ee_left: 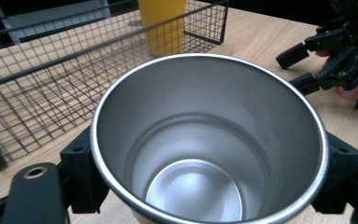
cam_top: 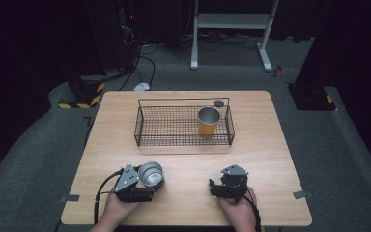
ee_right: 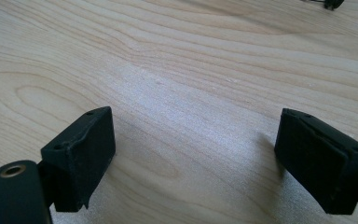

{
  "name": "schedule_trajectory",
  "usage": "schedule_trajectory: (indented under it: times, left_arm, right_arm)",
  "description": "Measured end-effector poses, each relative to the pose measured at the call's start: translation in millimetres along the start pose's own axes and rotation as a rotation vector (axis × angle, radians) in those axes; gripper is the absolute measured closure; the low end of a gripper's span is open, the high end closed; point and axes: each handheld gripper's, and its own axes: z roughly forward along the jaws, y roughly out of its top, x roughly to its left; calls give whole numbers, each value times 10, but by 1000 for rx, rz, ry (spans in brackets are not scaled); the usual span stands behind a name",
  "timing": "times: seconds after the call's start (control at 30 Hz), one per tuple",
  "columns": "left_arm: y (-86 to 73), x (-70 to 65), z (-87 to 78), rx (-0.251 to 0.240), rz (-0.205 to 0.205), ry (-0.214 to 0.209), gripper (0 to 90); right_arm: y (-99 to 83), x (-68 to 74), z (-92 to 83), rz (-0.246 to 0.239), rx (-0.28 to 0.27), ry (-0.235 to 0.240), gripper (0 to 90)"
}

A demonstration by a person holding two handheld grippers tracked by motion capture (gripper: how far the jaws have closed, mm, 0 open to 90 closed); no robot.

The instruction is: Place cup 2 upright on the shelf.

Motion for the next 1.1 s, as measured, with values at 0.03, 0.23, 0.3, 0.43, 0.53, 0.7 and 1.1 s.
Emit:
schedule_trajectory:
  times: [0.03, 0.23, 0.3, 0.43, 0.53, 0.7, 1.1]
  left_arm:
    - [9, 3, -10, -3, 1, 6, 187]
    - [37, 52, -46, -18, -12, 31, 187]
    - [55, 61, -61, -19, -13, 45, 187]
    - [104, 67, -79, -35, -21, 63, 187]
    - [140, 76, -82, -39, -30, 71, 187]
    - [217, 117, -80, -34, -34, 76, 187]
    - [427, 185, 11, -43, -42, 92, 187]
  right_arm:
    - [0, 0, 0, 0, 0, 0, 120]
    - [1, -1, 0, 0, 0, 1, 120]
    - [1, -1, 0, 0, 0, 1, 120]
    - [1, -1, 0, 0, 0, 1, 120]
    - [1, -1, 0, 0, 0, 1, 120]
    - [0, -1, 0, 0, 0, 1, 120]
    - [0, -3, 1, -1, 1, 0, 120]
